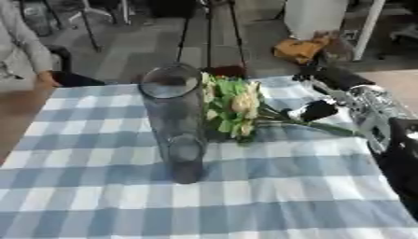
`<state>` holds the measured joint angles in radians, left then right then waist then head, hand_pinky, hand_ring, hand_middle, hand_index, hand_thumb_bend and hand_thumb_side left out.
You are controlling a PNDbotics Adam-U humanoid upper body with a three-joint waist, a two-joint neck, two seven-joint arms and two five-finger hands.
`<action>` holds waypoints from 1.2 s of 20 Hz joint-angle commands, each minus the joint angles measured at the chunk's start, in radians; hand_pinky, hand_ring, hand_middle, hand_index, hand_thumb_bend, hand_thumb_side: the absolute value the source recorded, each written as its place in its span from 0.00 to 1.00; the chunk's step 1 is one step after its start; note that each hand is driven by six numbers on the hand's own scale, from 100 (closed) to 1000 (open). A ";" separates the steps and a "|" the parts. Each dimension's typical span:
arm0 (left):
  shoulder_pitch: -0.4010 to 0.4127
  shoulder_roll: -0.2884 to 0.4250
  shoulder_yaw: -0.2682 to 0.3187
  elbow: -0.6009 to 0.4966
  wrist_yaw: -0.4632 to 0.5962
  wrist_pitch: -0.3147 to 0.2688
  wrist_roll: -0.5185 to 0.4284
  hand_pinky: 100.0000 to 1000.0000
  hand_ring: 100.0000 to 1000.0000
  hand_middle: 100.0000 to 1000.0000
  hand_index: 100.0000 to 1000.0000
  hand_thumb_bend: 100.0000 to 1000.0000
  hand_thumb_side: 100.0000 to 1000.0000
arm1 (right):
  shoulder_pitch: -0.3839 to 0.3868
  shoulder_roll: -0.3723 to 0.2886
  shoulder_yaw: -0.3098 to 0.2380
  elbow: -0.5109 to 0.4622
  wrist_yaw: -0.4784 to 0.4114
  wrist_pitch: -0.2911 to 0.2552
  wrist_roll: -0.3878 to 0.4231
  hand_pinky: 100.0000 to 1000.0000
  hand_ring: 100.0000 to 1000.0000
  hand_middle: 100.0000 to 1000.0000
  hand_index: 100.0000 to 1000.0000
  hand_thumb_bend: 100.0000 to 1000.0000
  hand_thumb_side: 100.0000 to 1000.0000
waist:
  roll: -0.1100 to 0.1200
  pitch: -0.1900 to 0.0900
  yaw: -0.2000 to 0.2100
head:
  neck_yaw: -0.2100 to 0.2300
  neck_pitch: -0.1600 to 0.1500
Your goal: Arrange flowers into the vase.
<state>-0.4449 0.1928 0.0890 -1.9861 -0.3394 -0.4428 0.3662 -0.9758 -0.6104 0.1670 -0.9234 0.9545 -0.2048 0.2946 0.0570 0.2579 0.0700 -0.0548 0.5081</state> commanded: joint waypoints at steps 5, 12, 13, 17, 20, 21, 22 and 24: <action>-0.015 0.007 -0.005 -0.014 0.005 0.002 -0.005 0.53 0.75 0.80 0.90 0.21 1.00 | -0.008 -0.006 -0.004 0.004 -0.003 -0.015 0.024 0.91 0.91 0.81 0.90 0.53 0.59 | 0.000 -0.015 0.003 | -0.004 -0.014; -0.016 0.004 -0.006 -0.014 0.008 0.002 -0.006 0.53 0.75 0.80 0.90 0.21 1.00 | -0.003 0.011 0.000 0.020 0.040 -0.020 -0.020 0.89 0.91 0.79 0.89 0.51 0.58 | 0.000 -0.012 0.005 | -0.004 -0.019; -0.015 0.004 -0.007 -0.014 0.008 0.002 -0.006 0.53 0.75 0.80 0.90 0.21 1.00 | -0.005 0.016 0.000 0.028 0.045 -0.021 -0.027 0.89 0.91 0.79 0.89 0.50 0.58 | 0.000 -0.012 0.006 | -0.004 -0.019; -0.013 0.003 -0.006 -0.014 0.009 0.003 -0.006 0.53 0.75 0.80 0.90 0.21 1.00 | -0.010 0.028 -0.003 0.062 0.065 -0.028 -0.050 0.89 0.90 0.77 0.88 0.46 0.56 | 0.001 -0.008 0.012 | -0.008 -0.020; -0.012 0.002 -0.006 -0.014 0.010 0.004 -0.005 0.53 0.75 0.80 0.89 0.21 1.00 | -0.012 0.033 -0.006 0.082 0.076 -0.033 -0.063 0.88 0.89 0.76 0.87 0.43 0.53 | 0.002 -0.005 0.013 | -0.011 -0.021; -0.012 0.001 -0.006 -0.014 0.010 0.004 -0.005 0.53 0.75 0.80 0.89 0.21 1.00 | -0.013 0.035 -0.008 0.088 0.080 -0.033 -0.067 0.88 0.89 0.75 0.87 0.43 0.54 | 0.002 -0.004 0.013 | -0.012 -0.021; -0.012 0.001 -0.006 -0.014 0.011 0.004 -0.005 0.53 0.75 0.80 0.89 0.21 1.00 | -0.014 0.037 -0.009 0.094 0.083 -0.034 -0.071 0.88 0.89 0.75 0.86 0.42 0.54 | 0.002 -0.003 0.014 | -0.013 -0.022; -0.011 0.001 -0.006 -0.014 0.011 0.004 -0.005 0.53 0.75 0.80 0.89 0.20 1.00 | -0.016 0.040 -0.014 0.106 0.089 -0.032 -0.079 0.88 0.89 0.75 0.86 0.41 0.53 | 0.003 -0.002 0.016 | -0.014 -0.024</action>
<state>-0.4480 0.1845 0.0839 -1.9861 -0.3333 -0.4394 0.3623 -0.9687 -0.5566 0.1639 -0.8166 1.0331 -0.2372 0.2247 0.0617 0.2717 0.0850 -0.0652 0.4964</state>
